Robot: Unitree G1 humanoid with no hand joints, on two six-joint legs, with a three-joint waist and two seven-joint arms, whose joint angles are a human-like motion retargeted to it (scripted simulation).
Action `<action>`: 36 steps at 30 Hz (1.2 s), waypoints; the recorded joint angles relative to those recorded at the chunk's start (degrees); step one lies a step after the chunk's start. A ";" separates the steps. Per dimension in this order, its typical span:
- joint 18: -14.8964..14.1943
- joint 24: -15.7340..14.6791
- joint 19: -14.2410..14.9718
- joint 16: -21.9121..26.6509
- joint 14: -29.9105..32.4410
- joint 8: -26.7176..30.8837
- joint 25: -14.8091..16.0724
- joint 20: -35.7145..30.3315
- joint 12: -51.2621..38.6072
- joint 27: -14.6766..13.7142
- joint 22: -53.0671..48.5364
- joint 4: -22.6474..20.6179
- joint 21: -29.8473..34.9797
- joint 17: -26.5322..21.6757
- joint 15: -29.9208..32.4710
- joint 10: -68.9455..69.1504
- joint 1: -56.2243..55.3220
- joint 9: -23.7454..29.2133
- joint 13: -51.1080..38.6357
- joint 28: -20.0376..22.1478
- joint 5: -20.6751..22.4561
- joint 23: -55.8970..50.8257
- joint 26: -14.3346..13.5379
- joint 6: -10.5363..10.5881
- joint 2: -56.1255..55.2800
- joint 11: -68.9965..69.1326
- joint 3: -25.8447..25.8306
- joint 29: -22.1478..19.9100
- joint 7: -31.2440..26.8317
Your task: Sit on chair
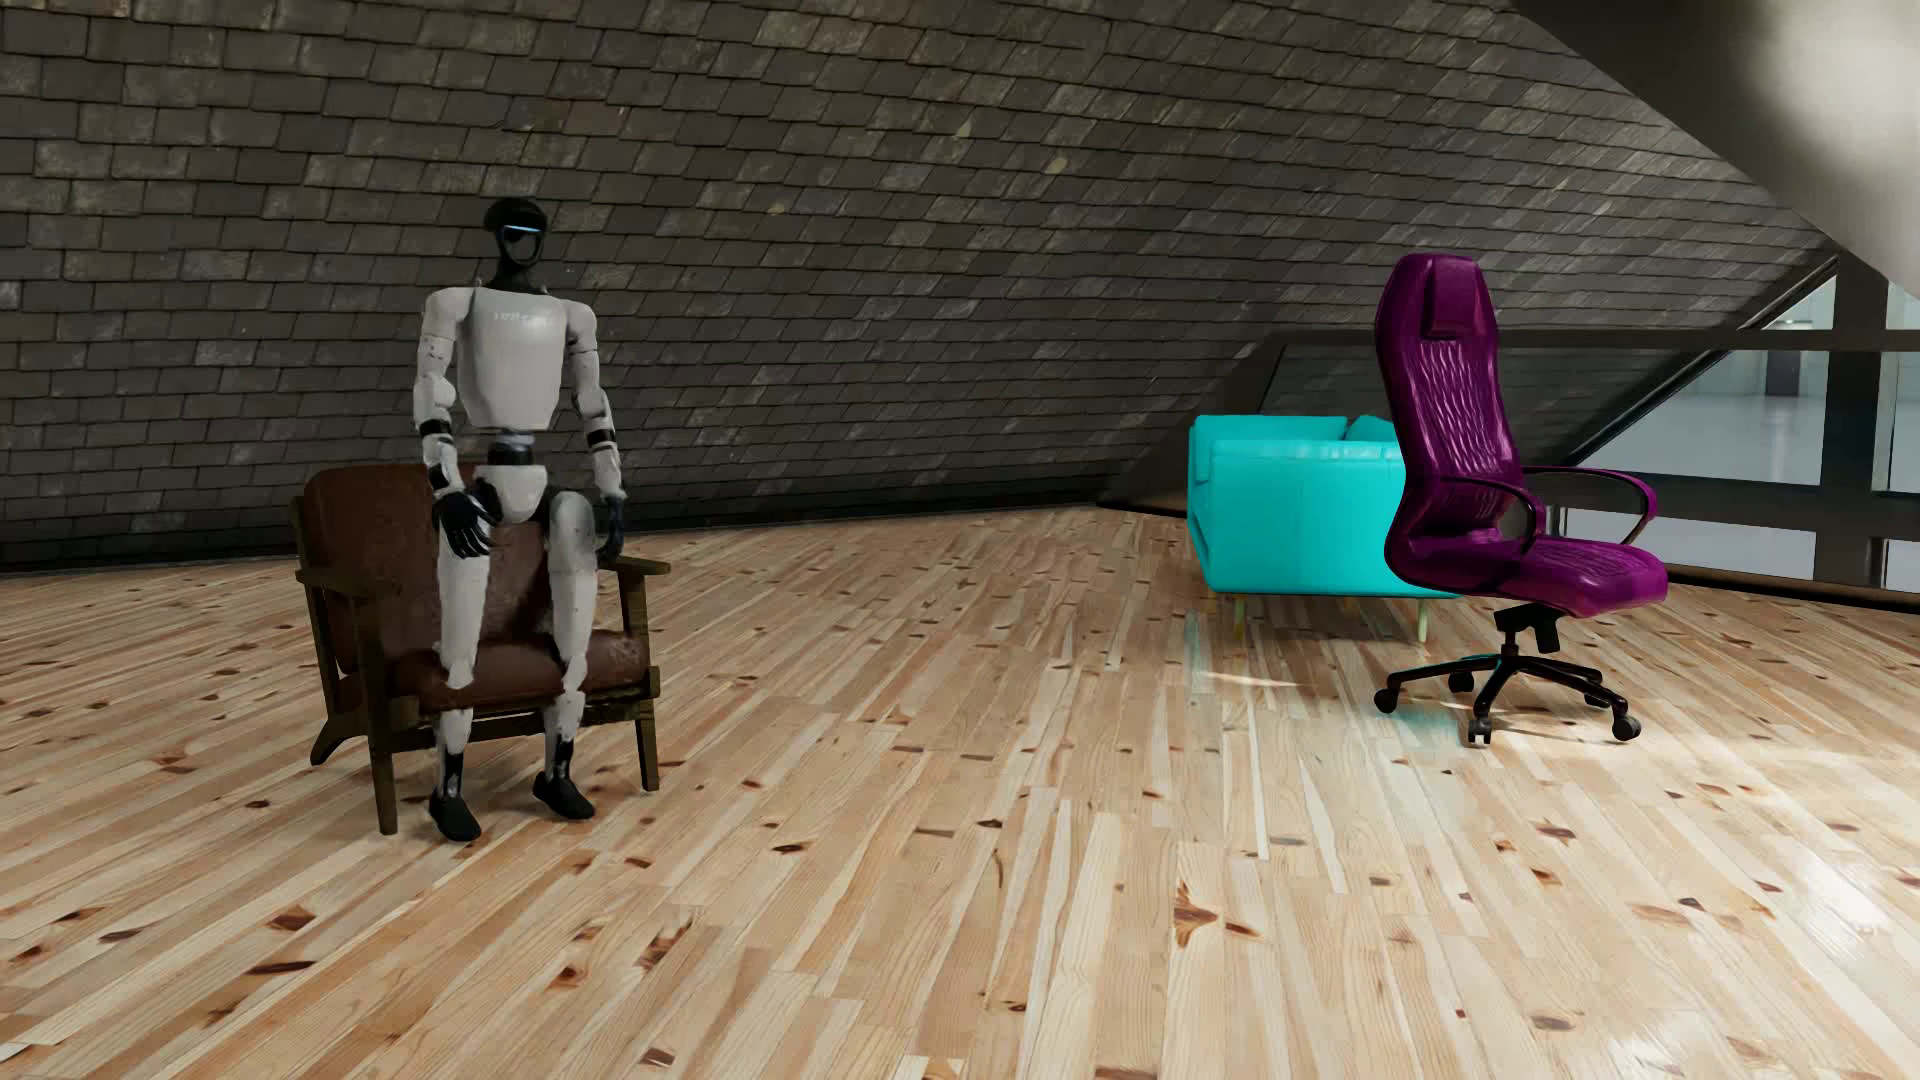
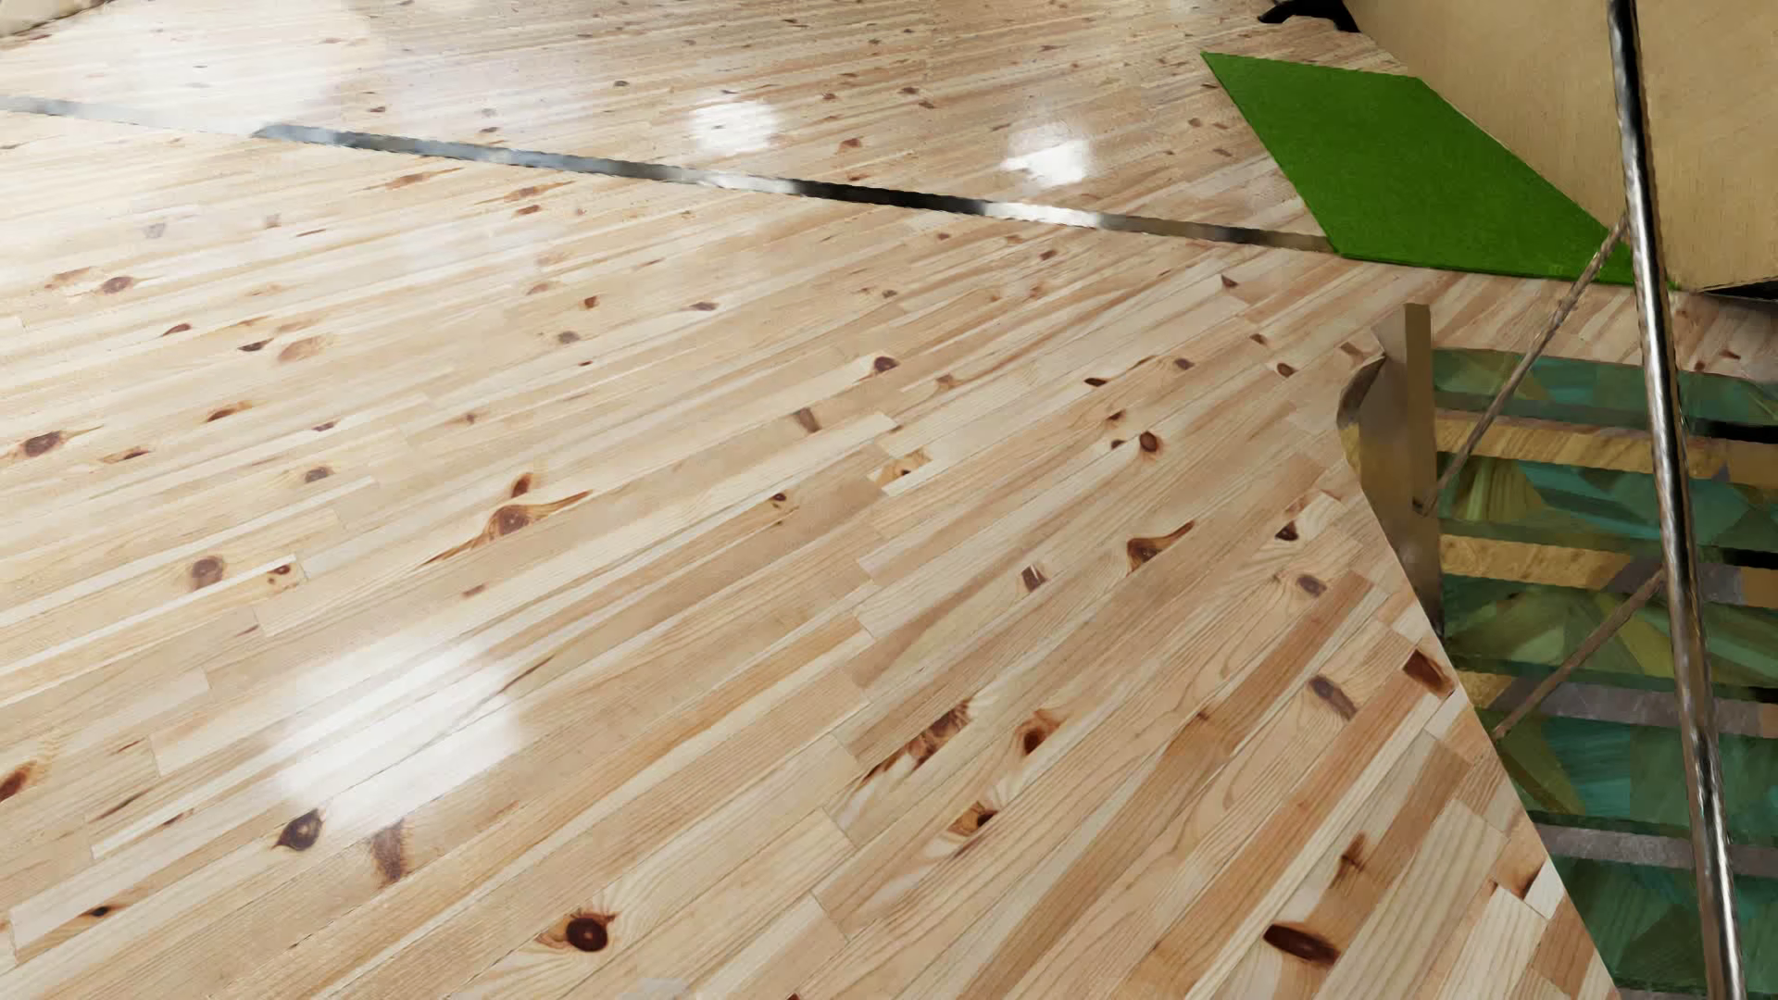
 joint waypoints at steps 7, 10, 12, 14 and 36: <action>-0.22 2.78 0.03 11.35 -0.08 -0.67 -3.70 -0.77 -2.12 -2.78 -0.14 0.20 1.10 -8.53 -0.11 0.05 0.52 -0.02 -3.59 -0.82 0.06 1.48 -0.03 0.12 0.41 0.10 0.12 -0.43 0.75; -0.41 -0.17 0.02 11.05 -0.35 -0.83 0.53 1.17 -1.98 -1.42 5.81 0.34 -1.46 -8.01 -0.19 0.02 1.06 -0.32 -3.80 5.15 0.14 9.80 1.90 0.00 0.86 -0.01 0.14 -9.52 1.37; -0.32 0.04 0.00 10.83 -0.44 -0.70 1.73 1.60 -1.34 -0.98 6.27 0.39 -2.08 -7.83 -0.16 -0.02 1.22 -0.58 -3.35 5.28 0.23 11.41 1.98 -0.06 0.63 0.24 0.16 -10.65 1.37; -0.36 1.00 0.07 10.36 -0.55 -0.77 0.23 1.55 -0.25 -1.64 4.40 0.40 -1.63 -8.01 -0.19 0.02 1.30 -0.74 -2.17 3.86 0.19 9.47 1.27 -0.09 0.83 0.10 0.17 -8.34 1.46; -0.49 6.39 2.29 10.23 -6.25 1.96 -1.78 -20.81 -24.84 -4.84 -15.02 1.62 17.16 -8.57 -3.55 24.62 -22.53 24.06 -22.18 -9.42 -3.02 -11.35 -5.82 0.85 -27.38 30.22 -0.55 -3.76 -3.58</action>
